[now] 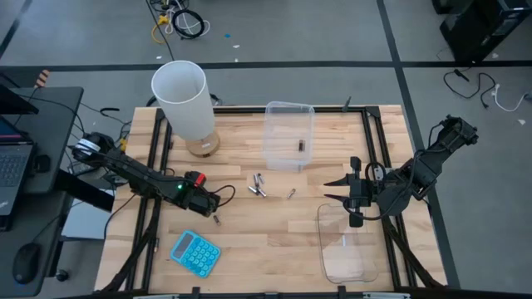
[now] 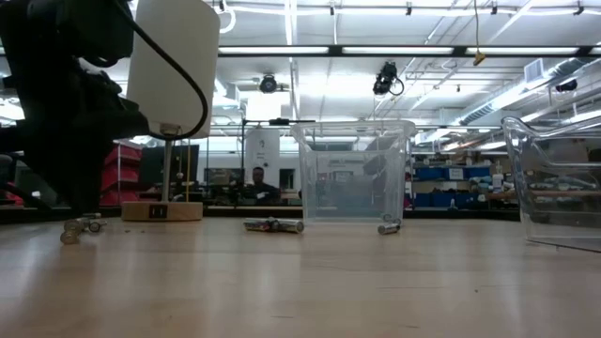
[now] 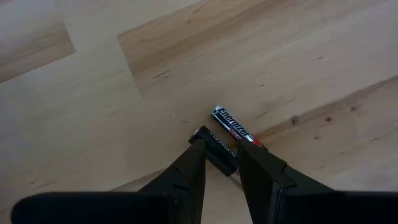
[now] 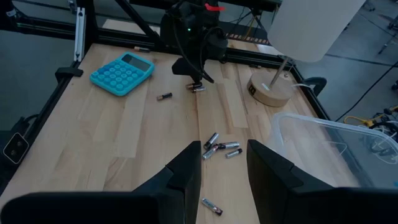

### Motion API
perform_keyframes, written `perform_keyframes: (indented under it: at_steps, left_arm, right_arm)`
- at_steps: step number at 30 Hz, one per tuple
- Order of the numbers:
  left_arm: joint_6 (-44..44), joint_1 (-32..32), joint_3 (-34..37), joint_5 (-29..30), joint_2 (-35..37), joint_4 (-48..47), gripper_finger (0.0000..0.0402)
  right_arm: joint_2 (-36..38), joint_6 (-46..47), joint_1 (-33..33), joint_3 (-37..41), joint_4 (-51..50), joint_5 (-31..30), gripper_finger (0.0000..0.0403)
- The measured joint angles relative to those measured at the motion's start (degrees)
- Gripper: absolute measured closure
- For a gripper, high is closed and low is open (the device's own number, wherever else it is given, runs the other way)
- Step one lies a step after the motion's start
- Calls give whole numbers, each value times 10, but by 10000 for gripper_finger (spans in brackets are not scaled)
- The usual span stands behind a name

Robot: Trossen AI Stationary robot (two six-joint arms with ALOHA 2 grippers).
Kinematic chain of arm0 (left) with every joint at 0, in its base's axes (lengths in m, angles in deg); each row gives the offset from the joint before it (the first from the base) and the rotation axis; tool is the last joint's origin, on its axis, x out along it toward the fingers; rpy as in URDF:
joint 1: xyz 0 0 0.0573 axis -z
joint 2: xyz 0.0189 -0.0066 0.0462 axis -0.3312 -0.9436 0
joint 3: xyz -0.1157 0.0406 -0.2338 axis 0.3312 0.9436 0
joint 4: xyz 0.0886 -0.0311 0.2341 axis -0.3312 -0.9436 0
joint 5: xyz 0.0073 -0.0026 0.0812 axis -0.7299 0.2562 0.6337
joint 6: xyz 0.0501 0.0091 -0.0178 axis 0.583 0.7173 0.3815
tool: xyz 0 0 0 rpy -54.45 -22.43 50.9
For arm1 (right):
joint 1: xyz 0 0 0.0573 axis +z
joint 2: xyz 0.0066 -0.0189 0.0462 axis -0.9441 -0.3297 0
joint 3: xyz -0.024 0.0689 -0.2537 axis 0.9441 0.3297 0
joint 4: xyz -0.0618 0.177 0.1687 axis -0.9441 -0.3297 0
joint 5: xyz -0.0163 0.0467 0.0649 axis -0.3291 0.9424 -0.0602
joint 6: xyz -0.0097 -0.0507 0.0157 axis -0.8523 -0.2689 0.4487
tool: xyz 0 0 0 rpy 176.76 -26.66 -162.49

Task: Sort batteries
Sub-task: Put the brown battery into the top transparent bin

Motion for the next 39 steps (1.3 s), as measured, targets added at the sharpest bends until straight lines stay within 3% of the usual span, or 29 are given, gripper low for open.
perform_keyframes:
  at_steps: [39]
  left_arm:
    - [0,0,0,0,0,-9,305]
  right_arm:
    - [0,0,0,0,0,0,288]
